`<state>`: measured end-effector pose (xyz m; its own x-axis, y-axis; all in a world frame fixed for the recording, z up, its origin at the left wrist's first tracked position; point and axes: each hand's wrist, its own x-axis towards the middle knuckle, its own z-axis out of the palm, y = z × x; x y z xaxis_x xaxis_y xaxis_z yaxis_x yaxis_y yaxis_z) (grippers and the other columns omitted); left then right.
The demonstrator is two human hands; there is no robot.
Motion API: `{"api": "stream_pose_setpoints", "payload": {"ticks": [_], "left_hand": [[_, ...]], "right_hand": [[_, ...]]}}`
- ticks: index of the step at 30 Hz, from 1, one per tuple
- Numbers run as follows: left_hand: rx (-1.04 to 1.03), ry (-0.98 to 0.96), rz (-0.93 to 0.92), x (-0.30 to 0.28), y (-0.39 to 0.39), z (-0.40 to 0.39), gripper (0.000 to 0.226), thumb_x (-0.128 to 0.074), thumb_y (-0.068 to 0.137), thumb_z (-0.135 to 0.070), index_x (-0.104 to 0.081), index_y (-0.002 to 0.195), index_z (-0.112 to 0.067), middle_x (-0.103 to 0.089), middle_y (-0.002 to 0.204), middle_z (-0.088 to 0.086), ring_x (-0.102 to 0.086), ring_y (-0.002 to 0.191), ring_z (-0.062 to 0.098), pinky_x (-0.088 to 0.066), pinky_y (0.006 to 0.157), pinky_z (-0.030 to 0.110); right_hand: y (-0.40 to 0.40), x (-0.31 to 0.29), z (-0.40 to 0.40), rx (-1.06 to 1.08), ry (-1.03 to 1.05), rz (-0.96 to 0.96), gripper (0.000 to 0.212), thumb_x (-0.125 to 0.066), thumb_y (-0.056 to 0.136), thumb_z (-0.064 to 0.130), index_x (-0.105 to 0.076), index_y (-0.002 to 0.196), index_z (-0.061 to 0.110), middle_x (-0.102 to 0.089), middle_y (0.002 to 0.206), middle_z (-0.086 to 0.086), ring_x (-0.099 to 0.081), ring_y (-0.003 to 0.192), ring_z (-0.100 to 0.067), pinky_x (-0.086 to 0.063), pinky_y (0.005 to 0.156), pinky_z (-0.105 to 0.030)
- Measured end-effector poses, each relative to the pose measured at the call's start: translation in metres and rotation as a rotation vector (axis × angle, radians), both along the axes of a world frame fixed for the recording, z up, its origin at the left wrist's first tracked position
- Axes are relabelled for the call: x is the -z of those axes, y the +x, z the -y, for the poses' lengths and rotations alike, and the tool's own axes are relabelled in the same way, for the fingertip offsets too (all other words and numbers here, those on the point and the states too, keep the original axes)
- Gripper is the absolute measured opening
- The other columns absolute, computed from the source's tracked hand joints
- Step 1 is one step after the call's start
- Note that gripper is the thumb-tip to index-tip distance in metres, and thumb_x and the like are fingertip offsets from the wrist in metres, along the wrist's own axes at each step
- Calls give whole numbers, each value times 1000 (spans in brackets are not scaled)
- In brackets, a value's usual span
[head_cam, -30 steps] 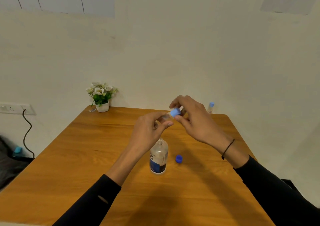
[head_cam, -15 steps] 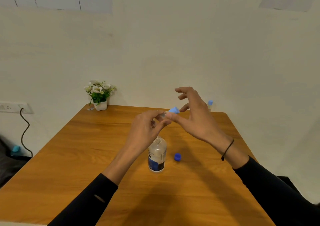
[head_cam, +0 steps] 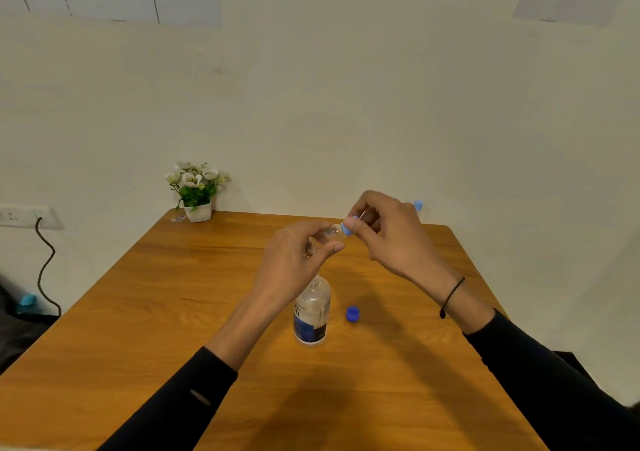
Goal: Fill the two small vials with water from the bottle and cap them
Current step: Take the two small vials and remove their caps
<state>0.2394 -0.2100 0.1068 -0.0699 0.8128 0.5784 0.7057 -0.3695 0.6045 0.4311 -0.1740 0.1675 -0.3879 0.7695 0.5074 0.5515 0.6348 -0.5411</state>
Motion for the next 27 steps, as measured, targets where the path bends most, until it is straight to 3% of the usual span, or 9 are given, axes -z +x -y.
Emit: {"api": "stream_pose_setpoints", "payload": {"ticks": [2,4,7,9,13,16,19,24,27], "left_hand": [[-3,-9,-4,1,0,-1,48,-69,93,-58,-73,128,-26,-76,100,-15,-67,80,3,-58,71,27],[-5,1,-4,2,-1,0,50,-67,93,-60,-73,129,-26,-75,101,-16,-66,80,2,-55,69,24],[-7,8,-21,0,1,1,54,-60,92,-65,-72,130,-28,-73,101,-17,-63,79,-1,-48,66,17],[-8,-1,-18,0,1,0,49,-64,94,-62,-72,129,-29,-73,99,-18,-64,79,0,-49,67,18],[-7,-17,-44,1,2,-2,46,-67,94,-58,-72,130,-30,-73,101,-17,-65,80,0,-51,69,18],[-6,-12,-31,3,0,-3,44,-68,95,-57,-72,129,-31,-74,101,-17,-65,79,0,-50,68,18],[-7,-6,-43,2,1,-3,39,-68,97,-53,-73,128,-30,-73,100,-17,-64,79,0,-48,67,18],[16,-24,-43,0,7,-5,45,-67,95,-57,-72,129,-29,-74,101,-16,-65,80,2,-53,70,22],[11,-19,-31,2,6,-7,45,-66,96,-57,-72,129,-28,-75,102,-15,-66,80,3,-54,69,23]], "right_hand": [[3,1,0,-73,-25,0,8,-72,101,23,-66,106,20,-68,96,4,-70,81,-17,-64,58,-39],[4,0,1,-134,-89,4,29,-77,97,20,-61,120,26,-62,116,6,-70,95,-20,-65,58,-35],[3,0,3,-47,-134,73,75,-81,86,53,-39,147,40,-46,134,11,-69,96,-16,-65,67,-33],[2,0,2,10,-134,13,60,-70,94,56,-46,143,31,-54,125,6,-72,86,-18,-66,62,-37],[6,2,-1,-30,-138,-53,8,-64,106,24,-67,109,17,-70,90,4,-74,64,-22,-64,58,-46],[8,0,1,-146,-196,-41,28,-69,102,17,-62,127,26,-64,120,3,-74,90,-19,-67,64,-38],[4,-1,3,-101,-239,24,65,-74,95,49,-41,150,41,-48,137,5,-72,100,-19,-68,70,-38],[4,4,0,-3,-80,59,14,-65,105,33,-67,112,21,-67,88,7,-70,63,-15,-59,57,-28],[6,6,-1,-117,-105,66,32,-73,100,23,-60,129,29,-62,117,2,-68,95,-12,-60,67,-22]]}}
